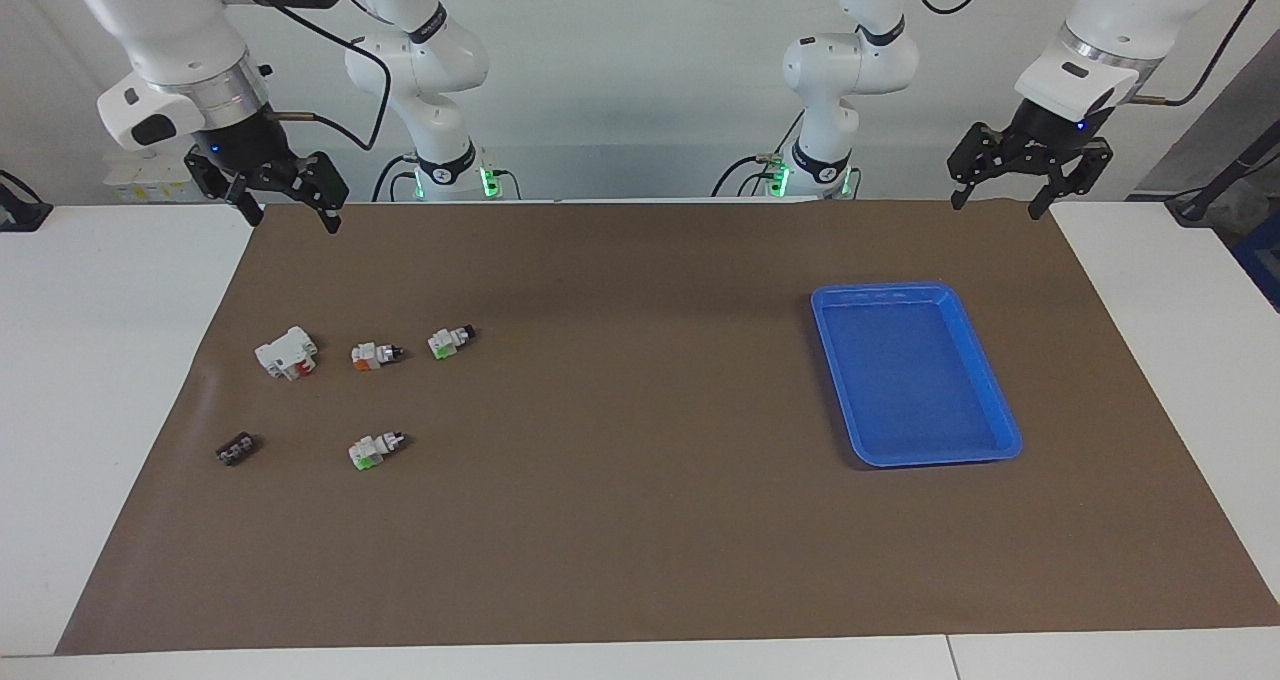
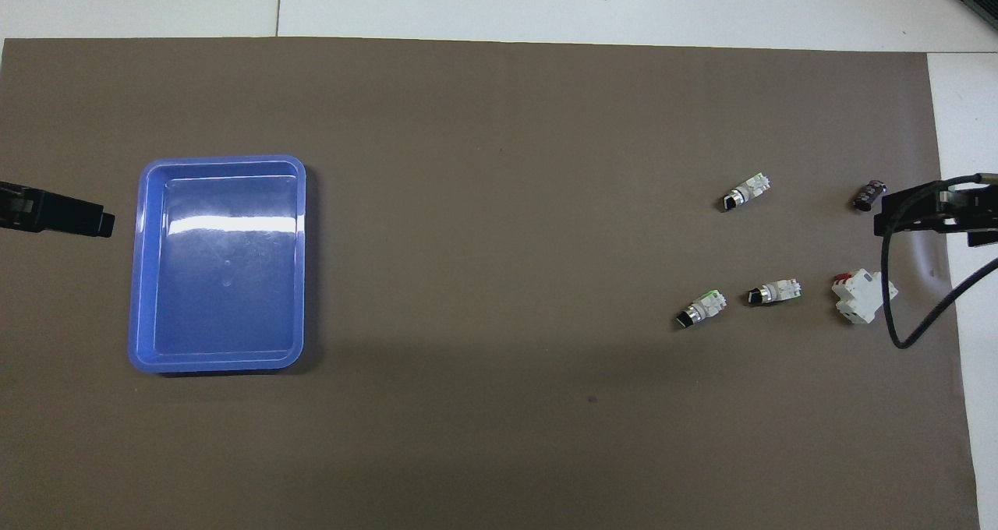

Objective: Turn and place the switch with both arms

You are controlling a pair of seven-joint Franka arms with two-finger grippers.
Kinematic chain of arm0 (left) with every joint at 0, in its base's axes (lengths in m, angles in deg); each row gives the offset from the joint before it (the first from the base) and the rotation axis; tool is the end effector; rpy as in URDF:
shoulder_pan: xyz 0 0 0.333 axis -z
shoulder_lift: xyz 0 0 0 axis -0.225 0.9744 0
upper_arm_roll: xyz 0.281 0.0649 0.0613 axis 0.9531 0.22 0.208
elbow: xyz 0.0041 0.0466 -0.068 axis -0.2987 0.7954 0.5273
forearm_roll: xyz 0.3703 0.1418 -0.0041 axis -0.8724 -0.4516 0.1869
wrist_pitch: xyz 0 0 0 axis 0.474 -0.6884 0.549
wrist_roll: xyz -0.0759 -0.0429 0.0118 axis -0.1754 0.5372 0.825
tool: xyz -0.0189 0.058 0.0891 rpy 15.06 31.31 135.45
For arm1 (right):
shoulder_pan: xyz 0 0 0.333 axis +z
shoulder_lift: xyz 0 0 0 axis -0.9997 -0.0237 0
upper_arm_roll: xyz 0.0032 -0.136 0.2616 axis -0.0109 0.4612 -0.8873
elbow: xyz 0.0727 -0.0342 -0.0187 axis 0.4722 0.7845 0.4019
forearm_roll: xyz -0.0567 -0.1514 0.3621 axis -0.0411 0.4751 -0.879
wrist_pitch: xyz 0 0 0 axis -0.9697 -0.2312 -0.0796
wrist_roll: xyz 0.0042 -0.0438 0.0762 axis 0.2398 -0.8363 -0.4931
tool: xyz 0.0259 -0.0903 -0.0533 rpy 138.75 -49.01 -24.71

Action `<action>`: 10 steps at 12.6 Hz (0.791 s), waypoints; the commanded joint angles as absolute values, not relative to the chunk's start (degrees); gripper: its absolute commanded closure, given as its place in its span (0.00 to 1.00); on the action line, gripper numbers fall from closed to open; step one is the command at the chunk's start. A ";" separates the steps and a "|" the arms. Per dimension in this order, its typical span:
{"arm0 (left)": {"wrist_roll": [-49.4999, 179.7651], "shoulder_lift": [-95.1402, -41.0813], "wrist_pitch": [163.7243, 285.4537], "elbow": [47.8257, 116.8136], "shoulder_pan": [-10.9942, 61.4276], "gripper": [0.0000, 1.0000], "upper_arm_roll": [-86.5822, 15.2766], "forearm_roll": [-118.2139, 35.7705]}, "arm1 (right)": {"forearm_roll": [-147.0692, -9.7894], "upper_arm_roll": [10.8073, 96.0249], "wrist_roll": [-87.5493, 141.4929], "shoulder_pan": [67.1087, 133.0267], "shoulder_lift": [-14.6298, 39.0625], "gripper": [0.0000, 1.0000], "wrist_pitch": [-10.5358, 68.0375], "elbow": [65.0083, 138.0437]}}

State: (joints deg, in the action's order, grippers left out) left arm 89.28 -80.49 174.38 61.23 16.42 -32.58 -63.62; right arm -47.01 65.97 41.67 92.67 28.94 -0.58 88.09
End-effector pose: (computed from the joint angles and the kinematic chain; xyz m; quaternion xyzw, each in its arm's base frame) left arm 0.5413 -0.0374 0.6391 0.9938 -0.1064 0.0226 0.0235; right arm 0.5472 -0.0150 0.6128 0.9976 -0.0694 -0.0056 0.0062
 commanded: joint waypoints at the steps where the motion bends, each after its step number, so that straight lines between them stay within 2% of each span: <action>1: 89.45 -81.77 174.27 62.51 16.25 0.00 -32.54 -63.81 | -47.93 65.71 42.53 92.16 30.11 0.00 0.63 89.71; 7: 89.45 -81.69 174.27 62.51 16.25 0.00 -32.54 -63.90 | -48.02 65.98 42.52 91.37 30.98 0.00 0.19 90.58; 10: 89.45 -81.77 174.27 62.51 16.25 0.00 -32.54 -63.90 | -48.28 65.89 49.69 91.19 31.86 0.01 5.18 93.39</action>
State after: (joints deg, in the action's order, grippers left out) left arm 89.28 -80.49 174.38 61.23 16.42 -32.58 -63.62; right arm -47.07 66.10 44.32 91.77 29.70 1.77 89.62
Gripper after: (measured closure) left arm 0.000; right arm 0.004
